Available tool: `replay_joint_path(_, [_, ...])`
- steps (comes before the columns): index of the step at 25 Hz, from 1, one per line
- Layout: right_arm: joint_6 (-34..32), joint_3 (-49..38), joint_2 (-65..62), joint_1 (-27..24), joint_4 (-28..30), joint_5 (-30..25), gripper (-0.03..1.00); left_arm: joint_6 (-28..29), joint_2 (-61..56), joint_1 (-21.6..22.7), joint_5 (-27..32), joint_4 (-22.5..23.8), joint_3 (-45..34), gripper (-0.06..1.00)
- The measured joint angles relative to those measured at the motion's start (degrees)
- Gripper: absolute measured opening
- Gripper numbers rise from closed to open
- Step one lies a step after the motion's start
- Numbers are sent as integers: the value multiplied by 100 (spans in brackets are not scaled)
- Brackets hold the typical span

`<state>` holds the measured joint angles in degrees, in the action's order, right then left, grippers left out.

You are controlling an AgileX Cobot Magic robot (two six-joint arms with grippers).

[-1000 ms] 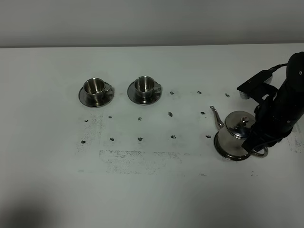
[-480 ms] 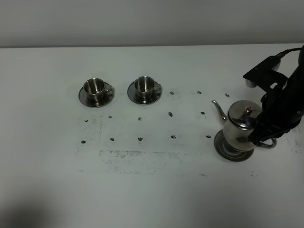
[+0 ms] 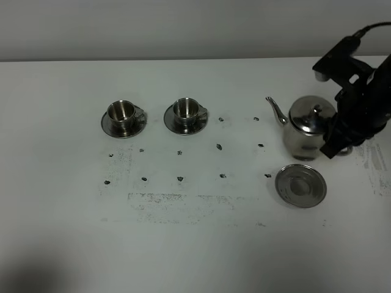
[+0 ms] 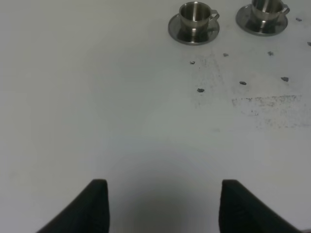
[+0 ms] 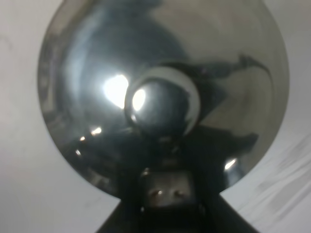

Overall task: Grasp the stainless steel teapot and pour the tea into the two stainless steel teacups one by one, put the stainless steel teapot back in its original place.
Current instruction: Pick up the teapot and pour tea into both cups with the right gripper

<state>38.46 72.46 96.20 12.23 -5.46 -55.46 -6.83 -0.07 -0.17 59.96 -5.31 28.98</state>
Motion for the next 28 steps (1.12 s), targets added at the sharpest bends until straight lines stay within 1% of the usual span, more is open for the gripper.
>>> replay_joint_path(3, [410,737,353,71,78,-254,21,-8,0,0,0,0,0,49])
replay_joint_path(7, [944,1780,1070,289,198,-653,21,-8,0,0,0,0,0,49])
replay_joint_path(12, [1676,3145,1995,626,267,-879,21,-8,0,0,0,0,0,49])
replay_joint_path(20, [2161,5090,3205,913,240,-1121,21,-8,0,0,0,0,0,49])
replay_joint_path(24, [2419,5909,3681,1015,200,-1277,21,-8,0,0,0,0,0,49])
replay_joint_path(28, [2645,6481,4040,1126,177,-1288,21,-8,0,0,0,0,0,49])
